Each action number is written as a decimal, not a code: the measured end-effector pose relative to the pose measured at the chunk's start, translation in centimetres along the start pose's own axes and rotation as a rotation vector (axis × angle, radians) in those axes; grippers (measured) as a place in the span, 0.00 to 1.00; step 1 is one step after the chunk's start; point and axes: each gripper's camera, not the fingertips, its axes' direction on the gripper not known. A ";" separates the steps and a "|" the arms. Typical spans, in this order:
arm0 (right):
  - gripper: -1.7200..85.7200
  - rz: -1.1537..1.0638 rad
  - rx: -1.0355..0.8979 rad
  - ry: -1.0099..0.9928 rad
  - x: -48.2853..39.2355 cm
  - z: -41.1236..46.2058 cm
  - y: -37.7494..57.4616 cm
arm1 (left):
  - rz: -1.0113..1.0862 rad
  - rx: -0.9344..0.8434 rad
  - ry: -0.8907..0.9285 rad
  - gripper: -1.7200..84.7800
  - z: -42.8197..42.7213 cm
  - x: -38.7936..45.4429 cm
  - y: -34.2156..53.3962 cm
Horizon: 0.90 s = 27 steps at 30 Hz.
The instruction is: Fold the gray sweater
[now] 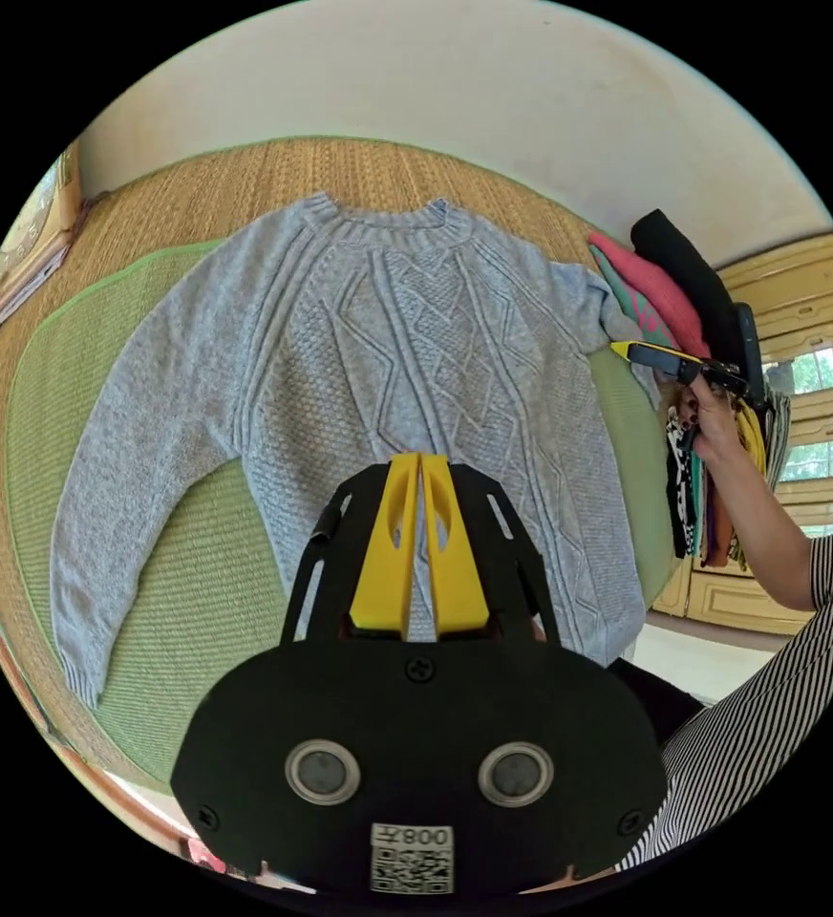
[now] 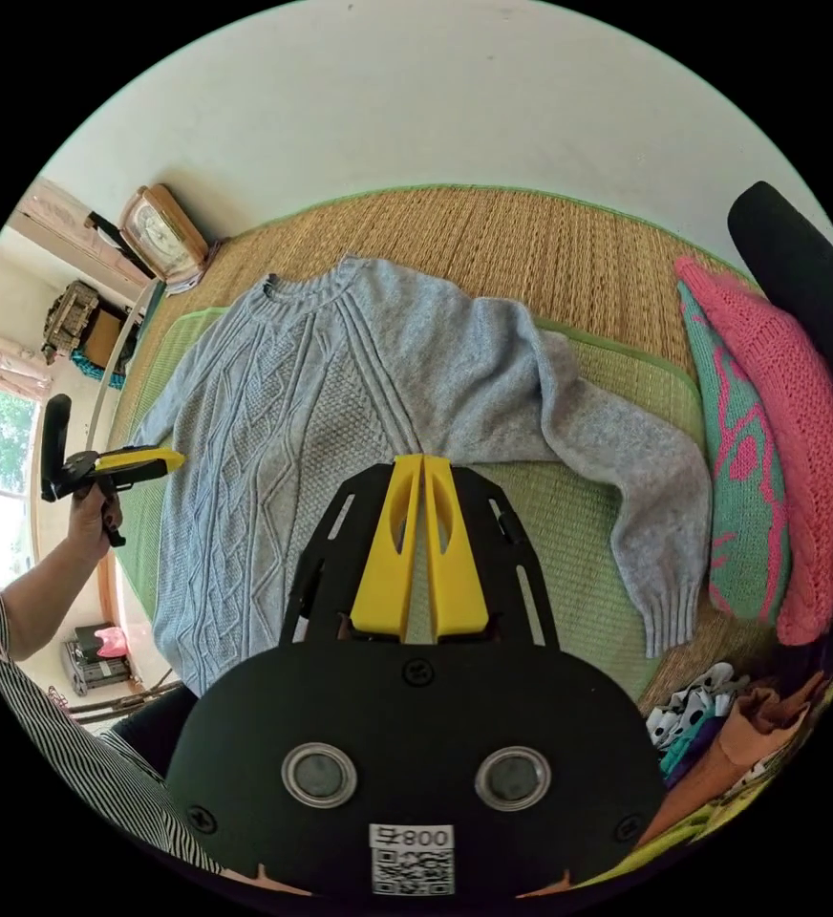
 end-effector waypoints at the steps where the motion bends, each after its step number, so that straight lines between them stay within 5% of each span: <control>1: 0.02 0.002 -0.007 -0.014 -0.2 0.1 0.8 | 0.033 -0.050 -0.002 0.02 1.2 1.7 0.1; 5: 0.02 -0.032 -0.130 -0.073 -2.1 2.8 5.8 | 0.104 -0.222 -0.067 0.02 6.2 5.9 0.7; 16: 0.02 -0.049 -0.165 -0.030 -2.2 5.2 12.0 | 0.033 -0.115 0.023 0.02 8.1 10.8 0.2; 21: 0.04 0.171 0.013 0.216 3.4 1.3 15.3 | 0.180 -0.050 0.142 0.02 9.1 16.4 -1.9; 27: 0.09 0.184 -0.004 0.430 8.8 1.0 15.6 | 0.266 -0.081 0.323 0.02 13.0 22.2 -4.0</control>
